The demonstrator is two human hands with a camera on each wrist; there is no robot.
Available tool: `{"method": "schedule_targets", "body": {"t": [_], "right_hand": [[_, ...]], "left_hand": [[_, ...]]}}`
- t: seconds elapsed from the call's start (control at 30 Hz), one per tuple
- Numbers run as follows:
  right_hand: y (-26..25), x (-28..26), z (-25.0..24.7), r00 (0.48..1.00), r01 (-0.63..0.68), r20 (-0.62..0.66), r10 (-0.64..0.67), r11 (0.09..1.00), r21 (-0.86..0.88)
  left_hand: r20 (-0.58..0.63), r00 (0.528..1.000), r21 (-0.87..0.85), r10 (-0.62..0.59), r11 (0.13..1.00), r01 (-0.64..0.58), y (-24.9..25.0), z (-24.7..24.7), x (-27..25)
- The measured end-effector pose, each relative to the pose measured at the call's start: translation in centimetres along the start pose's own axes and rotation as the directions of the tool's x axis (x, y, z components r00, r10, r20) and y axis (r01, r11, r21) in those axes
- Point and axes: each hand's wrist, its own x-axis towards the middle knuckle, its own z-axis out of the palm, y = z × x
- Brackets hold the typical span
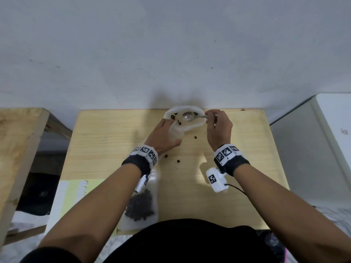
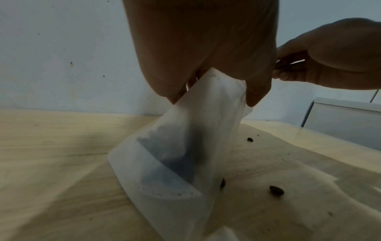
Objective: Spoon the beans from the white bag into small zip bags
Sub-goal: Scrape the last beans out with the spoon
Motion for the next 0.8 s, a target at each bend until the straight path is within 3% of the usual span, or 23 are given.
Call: {"method": "schedule_targets", "body": {"t": [0.3, 0.43, 0.6, 0.8], "right_hand": [[0.9, -0.6, 0.7, 0.986, -0.007, 0.166, 0.027, 0.993, -0.121], [1.5, -0.2, 1.4, 0.972, -0.208, 0.103, 0.213, 0.976, -0.064], [2.0, -0.3, 2.8, 0.864, -0.502, 0.087, 0.495, 0.86, 0.094], [3.1, -0.3, 4.7, 0.705, -0.707, 0.235, 0.669, 0.638, 0.307]], "left_hand": [[0.003, 0.999, 0.014, 0.035, 0.999, -0.035, 0.1, 0.2, -0.2], [0.002, 0.996, 0.008, 0.093, 0.996, -0.093, 0.0, 0.4, -0.5], [0.04, 0.988, 0.041, 0.152, 0.987, -0.154, -0.3, 0.4, -0.5], [0.04, 0.985, 0.045, 0.17, 0.984, -0.172, -0.6, 0.3, -0.3]]}}
